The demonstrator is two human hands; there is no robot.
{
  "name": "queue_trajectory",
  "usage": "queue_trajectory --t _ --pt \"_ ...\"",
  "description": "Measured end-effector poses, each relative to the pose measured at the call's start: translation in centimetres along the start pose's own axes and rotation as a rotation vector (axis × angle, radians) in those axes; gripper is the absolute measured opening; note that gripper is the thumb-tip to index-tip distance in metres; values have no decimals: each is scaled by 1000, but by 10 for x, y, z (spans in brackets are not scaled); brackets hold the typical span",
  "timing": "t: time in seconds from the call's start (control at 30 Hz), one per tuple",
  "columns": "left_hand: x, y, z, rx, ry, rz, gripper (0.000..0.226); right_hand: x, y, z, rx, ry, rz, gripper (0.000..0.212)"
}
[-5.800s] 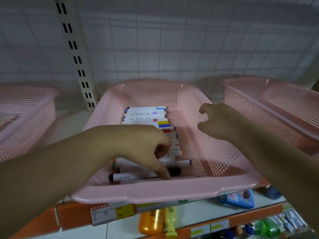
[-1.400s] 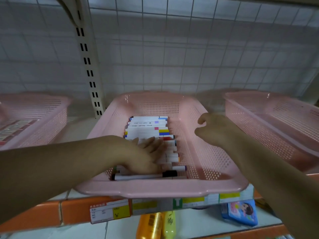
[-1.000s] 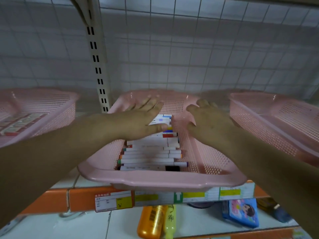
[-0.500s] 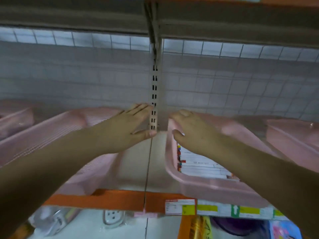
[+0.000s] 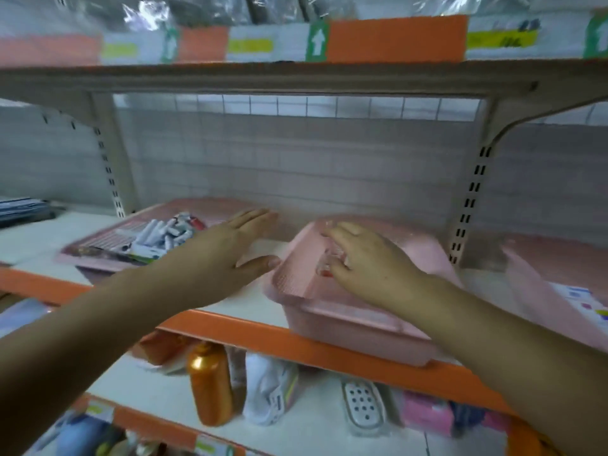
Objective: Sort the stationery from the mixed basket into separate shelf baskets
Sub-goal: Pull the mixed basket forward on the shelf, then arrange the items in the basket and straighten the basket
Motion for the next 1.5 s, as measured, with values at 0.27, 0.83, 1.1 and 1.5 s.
queue_trajectory --t 0.27,0.83,1.1,1.5 --pt "37 -38 121 152 -42 -137 57 -37 82 79 96 45 31 46" --pt "1 39 336 284 -44 -41 44 -166 279 111 83 -198 323 36" --pt "-50 115 375 96 -52 92 39 -216 323 114 -127 -98 397 38" --pt "-124 179 404 -172 14 325 45 -271 347 102 -365 -66 427 52"
Point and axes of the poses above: each hand's wrist, its own y-axis towards the middle knuckle, its own x-axis out of the back of the hand, z = x × y, the point moved 10 cm from there along y, towards the middle knuckle
